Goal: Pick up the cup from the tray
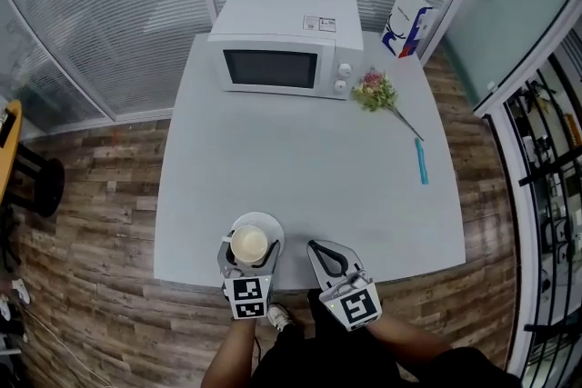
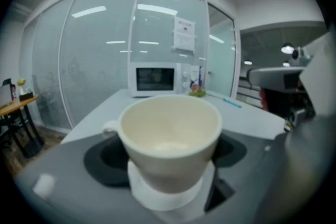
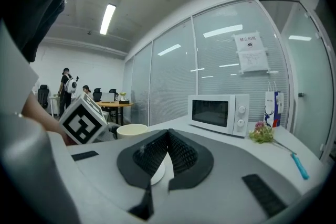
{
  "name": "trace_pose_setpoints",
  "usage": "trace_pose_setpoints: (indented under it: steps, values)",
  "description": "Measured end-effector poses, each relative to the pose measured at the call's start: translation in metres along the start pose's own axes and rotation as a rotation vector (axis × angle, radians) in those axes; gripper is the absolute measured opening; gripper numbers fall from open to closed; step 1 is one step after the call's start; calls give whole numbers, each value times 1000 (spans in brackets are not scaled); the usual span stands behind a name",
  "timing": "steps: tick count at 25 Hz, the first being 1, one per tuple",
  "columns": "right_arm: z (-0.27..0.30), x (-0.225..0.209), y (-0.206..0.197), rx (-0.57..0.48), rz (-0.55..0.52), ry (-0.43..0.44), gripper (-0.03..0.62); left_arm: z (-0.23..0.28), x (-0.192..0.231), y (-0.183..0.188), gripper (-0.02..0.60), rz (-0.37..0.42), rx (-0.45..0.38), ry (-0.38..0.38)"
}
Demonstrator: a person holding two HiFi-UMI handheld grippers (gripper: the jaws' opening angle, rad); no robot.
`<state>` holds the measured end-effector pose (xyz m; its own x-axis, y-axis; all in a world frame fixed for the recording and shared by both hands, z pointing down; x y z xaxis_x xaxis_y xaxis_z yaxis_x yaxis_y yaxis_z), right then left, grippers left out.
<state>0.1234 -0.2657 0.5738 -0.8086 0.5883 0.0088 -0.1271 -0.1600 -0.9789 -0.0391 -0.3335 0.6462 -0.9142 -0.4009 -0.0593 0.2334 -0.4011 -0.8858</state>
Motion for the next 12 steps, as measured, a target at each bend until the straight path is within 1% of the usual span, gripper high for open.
trace_pose_setpoints:
  steps: [3,8,12]
  values:
    - [-4,-6,12,-17,-60,-15,3,-16,-2,18,442,23,-30,-10]
    - [-14,0,27,-44,-94,-81,3,-44,5,41,442,48,-88,5]
    - [-18,10,39,-85,-120,-99,3,-65,11,54,442,60,-137,8]
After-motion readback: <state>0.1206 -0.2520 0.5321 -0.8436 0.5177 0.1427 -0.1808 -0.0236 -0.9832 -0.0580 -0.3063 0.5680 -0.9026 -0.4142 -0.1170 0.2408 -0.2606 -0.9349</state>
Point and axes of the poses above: the fingertips, and each gripper's own axes: z forward along the fingers, x to its left, y out of its top, the point moved 7 cm from there along -z, backward along the fingers, and after that the axes turned 10 degrees about y, right-handed, at the moved point
